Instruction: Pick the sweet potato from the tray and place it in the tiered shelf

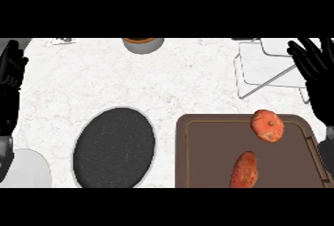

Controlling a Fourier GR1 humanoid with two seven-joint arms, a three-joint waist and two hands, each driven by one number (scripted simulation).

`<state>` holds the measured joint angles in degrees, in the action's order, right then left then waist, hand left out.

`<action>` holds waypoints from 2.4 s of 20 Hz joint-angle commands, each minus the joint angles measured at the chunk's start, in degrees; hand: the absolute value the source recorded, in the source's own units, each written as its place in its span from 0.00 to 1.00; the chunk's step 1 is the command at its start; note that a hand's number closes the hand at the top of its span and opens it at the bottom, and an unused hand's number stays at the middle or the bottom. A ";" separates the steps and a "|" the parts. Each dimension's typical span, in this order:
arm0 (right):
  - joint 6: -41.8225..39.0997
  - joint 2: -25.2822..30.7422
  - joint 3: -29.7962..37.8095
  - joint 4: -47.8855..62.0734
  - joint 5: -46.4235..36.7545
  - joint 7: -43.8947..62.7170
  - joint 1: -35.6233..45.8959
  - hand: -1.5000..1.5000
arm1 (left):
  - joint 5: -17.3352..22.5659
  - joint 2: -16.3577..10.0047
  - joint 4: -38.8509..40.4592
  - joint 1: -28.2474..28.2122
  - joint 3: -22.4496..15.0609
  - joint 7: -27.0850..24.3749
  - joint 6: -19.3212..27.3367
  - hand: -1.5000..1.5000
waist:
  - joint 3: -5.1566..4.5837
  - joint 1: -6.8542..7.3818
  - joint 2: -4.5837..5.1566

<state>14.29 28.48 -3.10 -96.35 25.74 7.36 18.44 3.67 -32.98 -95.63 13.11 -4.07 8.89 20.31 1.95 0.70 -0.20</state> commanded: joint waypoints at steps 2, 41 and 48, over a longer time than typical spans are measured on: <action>6.80 1.04 1.89 -4.73 -5.72 -1.46 -9.92 1.00 | 3.83 1.70 2.29 -6.33 0.28 2.62 -2.07 0.50 | -2.05 -2.51 -0.29; 22.13 23.06 2.83 -52.45 -32.97 54.50 -64.33 0.00 | 13.86 14.67 14.71 -9.83 -4.18 7.90 -11.87 0.50 | -2.33 2.38 1.29; 18.53 29.64 -3.91 -49.41 -32.74 67.43 -52.03 0.00 | 13.94 14.60 17.38 -10.20 -3.28 5.90 -13.95 0.50 | -2.30 2.37 1.10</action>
<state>32.47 54.60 -4.53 -141.86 -2.38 61.06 -38.44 17.21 -18.82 -80.47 5.15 -6.84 14.57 7.71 -0.02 2.68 0.60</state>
